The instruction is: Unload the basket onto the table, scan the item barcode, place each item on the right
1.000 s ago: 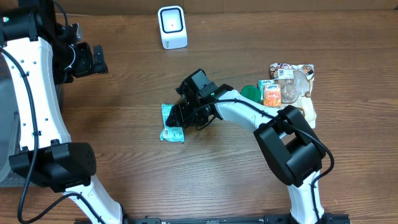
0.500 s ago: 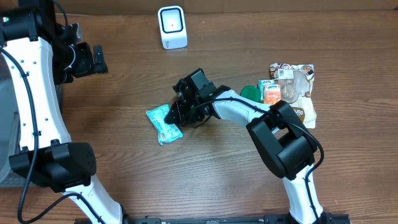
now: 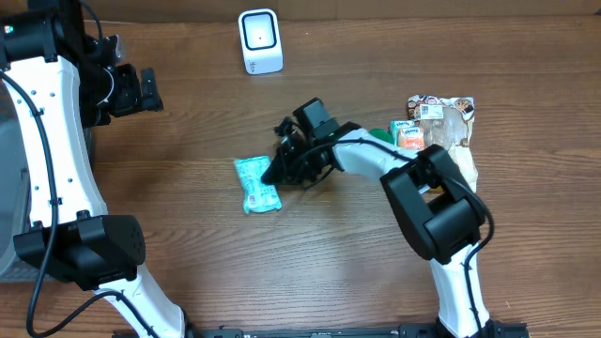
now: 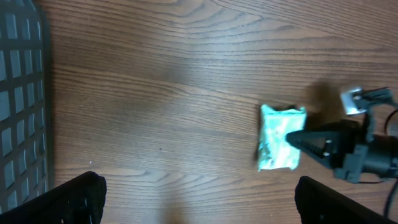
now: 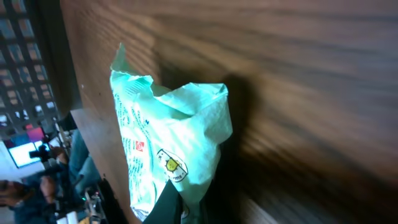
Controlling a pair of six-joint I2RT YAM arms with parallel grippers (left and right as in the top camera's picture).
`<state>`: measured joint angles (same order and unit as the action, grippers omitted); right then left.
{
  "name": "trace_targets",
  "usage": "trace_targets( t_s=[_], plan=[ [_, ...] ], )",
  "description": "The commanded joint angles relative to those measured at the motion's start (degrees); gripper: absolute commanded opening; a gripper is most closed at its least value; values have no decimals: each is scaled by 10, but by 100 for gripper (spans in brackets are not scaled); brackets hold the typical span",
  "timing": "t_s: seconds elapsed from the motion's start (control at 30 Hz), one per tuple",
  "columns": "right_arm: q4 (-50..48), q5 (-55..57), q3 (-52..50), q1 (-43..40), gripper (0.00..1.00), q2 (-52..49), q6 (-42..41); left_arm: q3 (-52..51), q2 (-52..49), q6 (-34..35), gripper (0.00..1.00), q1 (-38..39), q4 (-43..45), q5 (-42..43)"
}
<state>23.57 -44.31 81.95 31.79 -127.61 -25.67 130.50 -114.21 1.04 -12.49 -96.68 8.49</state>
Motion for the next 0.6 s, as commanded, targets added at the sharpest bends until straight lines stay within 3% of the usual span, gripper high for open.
trace_targets(
  t_s=[0.0, 0.2, 0.4, 0.57],
  plan=[
    [16, -19, -4, -22, 4, 75, 5, 11, 14, -11, 100, -1, -1, -1],
    [38, 37, -5, -28, 4, 143, -16, 11, 14, -11, 99, -1, -1, -1],
    [118, 276, -9, -3, 4, 137, -231, 11, 14, -11, 100, -1, -1, -1],
    [118, 339, -20, 36, 5, 124, -298, 11, 14, -11, 99, -1, -1, -1]
  ],
)
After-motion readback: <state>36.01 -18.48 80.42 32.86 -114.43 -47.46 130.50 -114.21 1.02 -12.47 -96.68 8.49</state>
